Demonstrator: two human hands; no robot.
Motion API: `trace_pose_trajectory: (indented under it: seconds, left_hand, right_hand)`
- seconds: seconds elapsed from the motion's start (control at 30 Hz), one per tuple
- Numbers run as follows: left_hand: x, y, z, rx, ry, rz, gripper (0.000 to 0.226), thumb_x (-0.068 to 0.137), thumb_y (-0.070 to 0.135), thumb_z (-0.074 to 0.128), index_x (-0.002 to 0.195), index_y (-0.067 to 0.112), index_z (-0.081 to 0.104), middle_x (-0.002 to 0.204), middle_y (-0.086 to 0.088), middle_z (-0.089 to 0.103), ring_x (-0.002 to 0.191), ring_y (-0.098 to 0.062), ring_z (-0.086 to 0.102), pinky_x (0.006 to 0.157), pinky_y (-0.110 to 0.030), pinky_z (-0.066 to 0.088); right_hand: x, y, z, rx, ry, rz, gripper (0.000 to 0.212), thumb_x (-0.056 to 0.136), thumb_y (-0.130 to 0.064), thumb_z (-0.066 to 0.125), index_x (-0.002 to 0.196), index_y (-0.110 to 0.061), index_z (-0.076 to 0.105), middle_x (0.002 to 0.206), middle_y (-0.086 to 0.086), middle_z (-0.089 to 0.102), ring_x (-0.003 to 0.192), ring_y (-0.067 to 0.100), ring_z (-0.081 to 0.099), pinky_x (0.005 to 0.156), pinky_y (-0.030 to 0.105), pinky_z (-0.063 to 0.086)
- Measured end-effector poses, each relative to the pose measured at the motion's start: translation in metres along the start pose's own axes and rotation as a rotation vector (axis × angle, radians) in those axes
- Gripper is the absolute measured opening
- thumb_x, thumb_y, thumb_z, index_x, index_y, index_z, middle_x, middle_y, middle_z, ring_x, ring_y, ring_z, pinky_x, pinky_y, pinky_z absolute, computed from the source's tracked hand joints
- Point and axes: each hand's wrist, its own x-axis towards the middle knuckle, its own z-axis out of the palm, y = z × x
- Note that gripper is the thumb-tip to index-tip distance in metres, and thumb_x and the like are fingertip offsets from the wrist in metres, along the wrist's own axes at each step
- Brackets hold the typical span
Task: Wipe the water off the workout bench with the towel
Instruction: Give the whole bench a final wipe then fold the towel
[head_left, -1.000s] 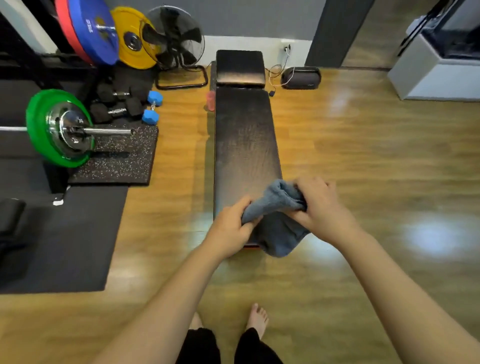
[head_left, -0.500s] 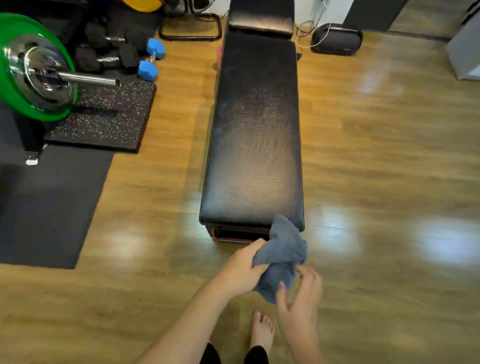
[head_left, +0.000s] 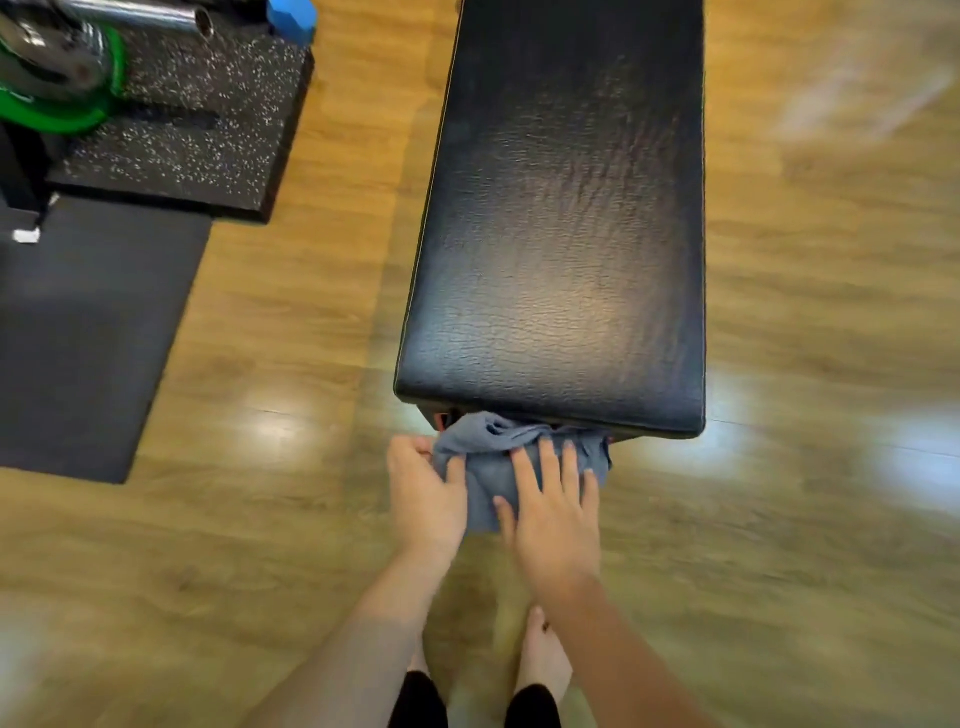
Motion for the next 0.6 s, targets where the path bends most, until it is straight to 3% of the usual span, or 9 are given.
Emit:
trace_pose_trajectory:
  seconds: [0.07, 0.13, 0.17, 0.23, 0.27, 0.33, 0.47, 0.6]
  left_hand:
    - [-0.01, 0.004, -0.002, 0.199, 0.149, 0.403, 0.022, 0.085, 0.011, 0.065, 0.086, 0.02, 0.045, 0.086, -0.005, 0.052, 0.083, -0.029, 0.05, 0.074, -0.042, 0.039]
    - [-0.02, 0.001, 0.003, 0.351, 0.0, 0.8, 0.008, 0.083, 0.017, 0.057, 0.09, 0.02, 0.057, 0.09, -0.003, 0.06, 0.085, -0.028, 0.055, 0.075, -0.039, 0.04]
    - [-0.022, -0.001, 0.007, 0.425, -0.113, 0.867, 0.023, 0.082, 0.019, 0.053, 0.103, 0.019, 0.063, 0.102, -0.002, 0.067, 0.095, -0.025, 0.06, 0.083, -0.037, 0.044]
    - [-0.018, -0.006, 0.011, 0.57, -0.28, 0.843, 0.052, 0.082, 0.021, 0.045, 0.131, 0.016, 0.059, 0.126, 0.0, 0.067, 0.114, -0.022, 0.063, 0.099, -0.035, 0.05]
    - [-0.014, -0.007, 0.011, 0.642, -0.318, 0.824, 0.059, 0.081, 0.021, 0.041, 0.138, 0.014, 0.056, 0.129, 0.0, 0.067, 0.116, -0.022, 0.064, 0.101, -0.035, 0.052]
    - [-0.008, -0.004, 0.01, 0.765, -0.369, 0.787, 0.063, 0.078, 0.02, 0.037, 0.137, 0.01, 0.057, 0.123, -0.002, 0.069, 0.111, -0.022, 0.067, 0.103, -0.037, 0.052]
    - [0.002, 0.014, 0.012, 0.819, -0.378, 0.788, 0.046, 0.079, 0.021, 0.046, 0.122, 0.014, 0.059, 0.108, -0.002, 0.068, 0.1, -0.024, 0.067, 0.1, -0.036, 0.049]
    - [0.011, 0.034, 0.013, 0.909, -0.515, 0.696, 0.045, 0.085, 0.027, 0.064, 0.125, 0.02, 0.044, 0.127, -0.001, 0.056, 0.123, -0.023, 0.052, 0.107, -0.032, 0.033]
  right_hand:
    - [0.01, 0.0, -0.004, -0.018, -0.032, 0.002, 0.064, 0.082, -0.047, 0.069, 0.136, -0.021, 0.047, 0.144, 0.011, 0.05, 0.139, 0.037, 0.04, 0.11, 0.058, 0.032]
    - [0.019, 0.002, -0.009, -0.032, -0.051, 0.0, 0.058, 0.078, -0.044, 0.069, 0.127, -0.022, 0.049, 0.133, 0.008, 0.054, 0.133, 0.034, 0.045, 0.109, 0.056, 0.032]
    - [0.022, 0.003, -0.011, -0.039, -0.046, -0.005, 0.052, 0.079, -0.042, 0.066, 0.124, -0.023, 0.05, 0.128, 0.006, 0.055, 0.128, 0.033, 0.048, 0.108, 0.055, 0.033]
    - [0.028, 0.006, -0.018, -0.037, -0.038, -0.016, 0.047, 0.079, -0.045, 0.055, 0.121, -0.024, 0.054, 0.12, 0.004, 0.056, 0.116, 0.032, 0.053, 0.104, 0.052, 0.034]
    - [0.03, 0.006, -0.022, -0.031, -0.049, -0.023, 0.048, 0.078, -0.048, 0.052, 0.12, -0.025, 0.056, 0.117, 0.004, 0.057, 0.11, 0.031, 0.054, 0.102, 0.051, 0.035]
    - [0.036, 0.007, -0.028, -0.025, -0.085, -0.029, 0.046, 0.075, -0.049, 0.057, 0.116, -0.028, 0.056, 0.115, 0.002, 0.059, 0.105, 0.03, 0.055, 0.097, 0.049, 0.037]
    - [0.053, 0.004, -0.046, 0.019, -0.262, 0.015, 0.047, 0.08, -0.053, 0.056, 0.123, -0.034, 0.054, 0.125, -0.002, 0.061, 0.12, 0.027, 0.052, 0.098, 0.044, 0.034]
    - [0.067, 0.002, -0.059, 0.052, -0.448, 0.056, 0.049, 0.082, -0.053, 0.053, 0.127, -0.033, 0.051, 0.132, 0.001, 0.06, 0.127, 0.027, 0.048, 0.102, 0.044, 0.032]
